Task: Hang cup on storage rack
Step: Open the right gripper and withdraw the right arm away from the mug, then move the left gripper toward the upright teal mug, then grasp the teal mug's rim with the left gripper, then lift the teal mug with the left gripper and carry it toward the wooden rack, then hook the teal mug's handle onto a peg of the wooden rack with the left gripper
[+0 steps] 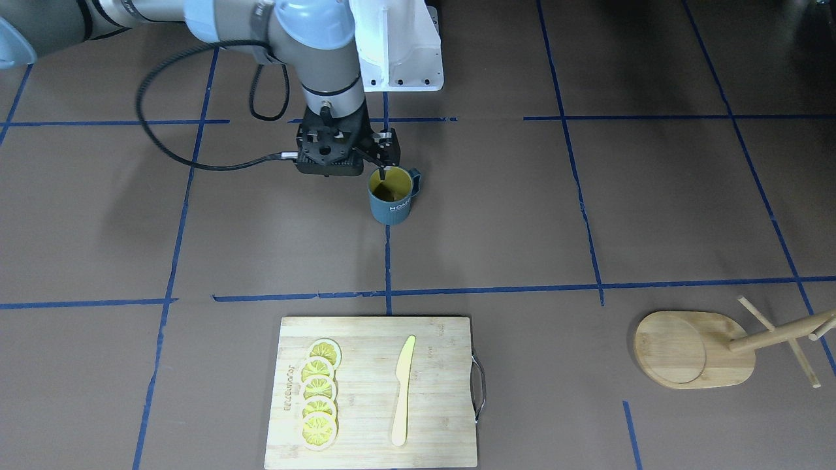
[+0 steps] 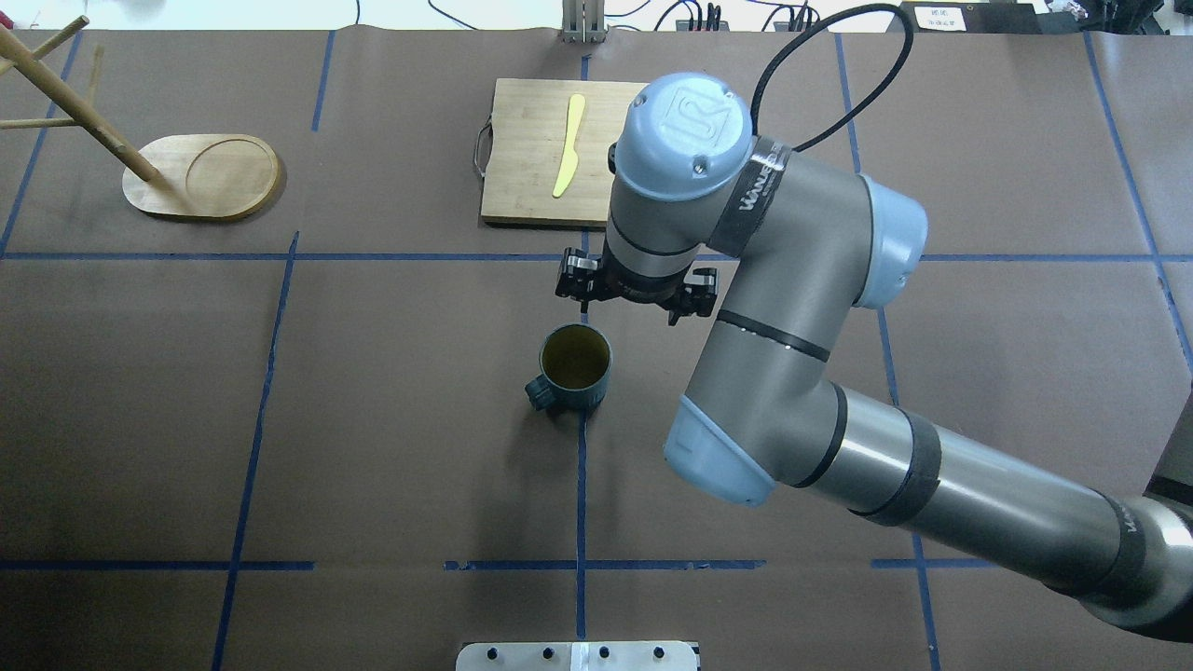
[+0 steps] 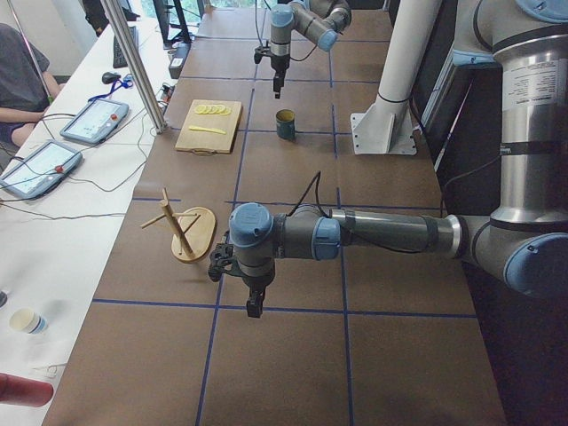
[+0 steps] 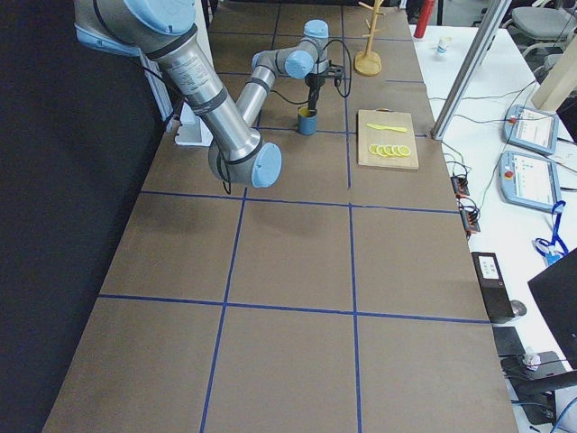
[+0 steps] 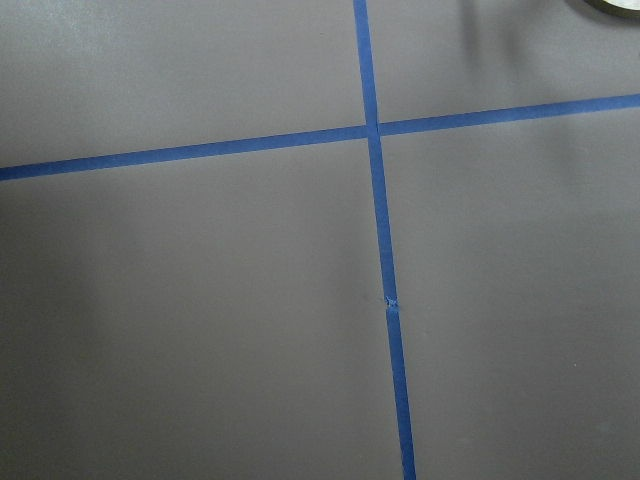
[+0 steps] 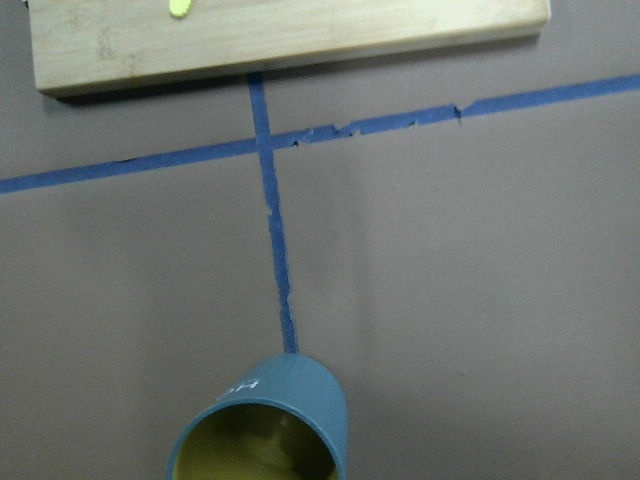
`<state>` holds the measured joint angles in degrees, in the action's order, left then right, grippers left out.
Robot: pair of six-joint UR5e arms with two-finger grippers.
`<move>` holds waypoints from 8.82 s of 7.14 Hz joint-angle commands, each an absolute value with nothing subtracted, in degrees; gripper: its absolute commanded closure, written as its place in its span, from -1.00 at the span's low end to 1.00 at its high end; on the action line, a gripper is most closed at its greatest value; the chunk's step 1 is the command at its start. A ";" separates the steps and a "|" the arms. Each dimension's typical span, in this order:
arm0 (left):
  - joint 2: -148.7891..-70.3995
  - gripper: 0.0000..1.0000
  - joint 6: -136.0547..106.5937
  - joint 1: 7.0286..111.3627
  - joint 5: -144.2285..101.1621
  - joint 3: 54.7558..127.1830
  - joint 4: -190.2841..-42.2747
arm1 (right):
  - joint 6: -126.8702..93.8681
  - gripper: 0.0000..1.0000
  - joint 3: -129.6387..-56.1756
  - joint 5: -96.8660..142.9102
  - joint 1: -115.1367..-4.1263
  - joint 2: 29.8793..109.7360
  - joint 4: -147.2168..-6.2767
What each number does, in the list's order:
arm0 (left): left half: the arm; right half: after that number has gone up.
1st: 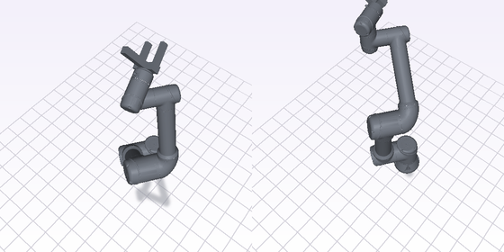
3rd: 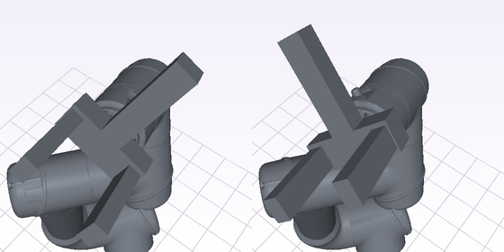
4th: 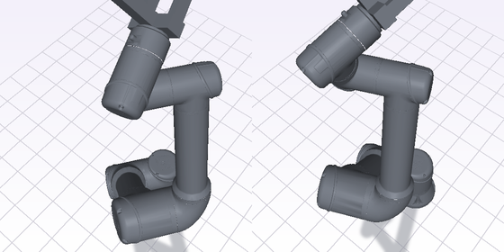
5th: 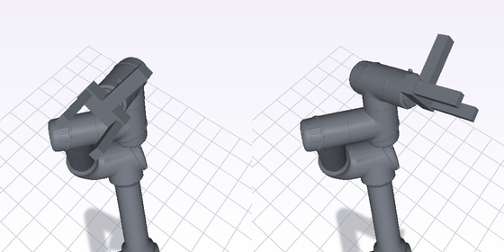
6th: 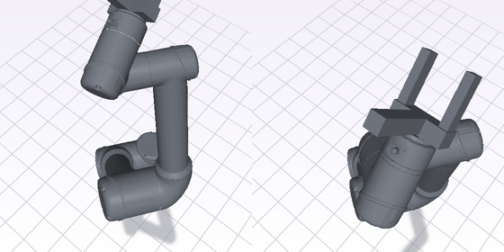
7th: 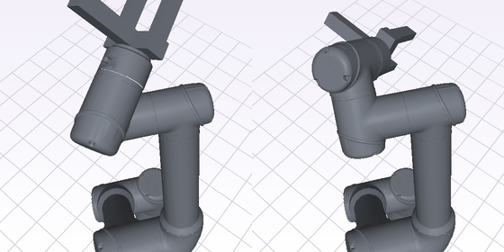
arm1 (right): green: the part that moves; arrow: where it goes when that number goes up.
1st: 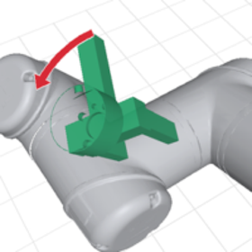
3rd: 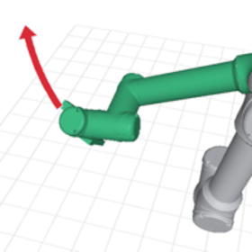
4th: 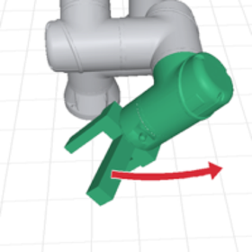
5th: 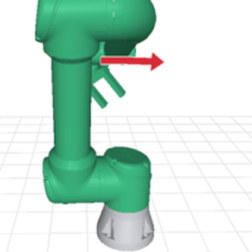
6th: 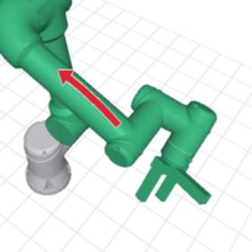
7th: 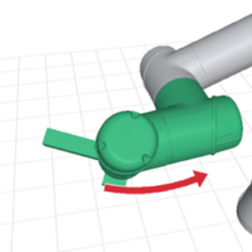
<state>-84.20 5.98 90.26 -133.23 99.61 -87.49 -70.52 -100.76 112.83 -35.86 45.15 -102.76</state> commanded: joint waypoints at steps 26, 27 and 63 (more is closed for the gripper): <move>-101.40 -1.00 -23.12 24.94 -89.36 102.58 -153.99 | 10.99 -1.00 -104.85 128.41 -87.10 99.32 -97.47; -104.30 -1.00 -23.12 22.61 -86.08 100.48 -153.90 | 11.07 -1.00 -104.77 128.41 -87.10 99.32 -97.47; -110.22 0.96 -170.42 63.02 -89.65 85.10 -174.68 | 10.99 -1.00 -104.41 128.23 -87.10 98.88 -96.24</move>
<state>-111.85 -169.02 62.30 -89.58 87.36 -169.23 11.00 -104.40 128.22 -87.10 98.88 -96.25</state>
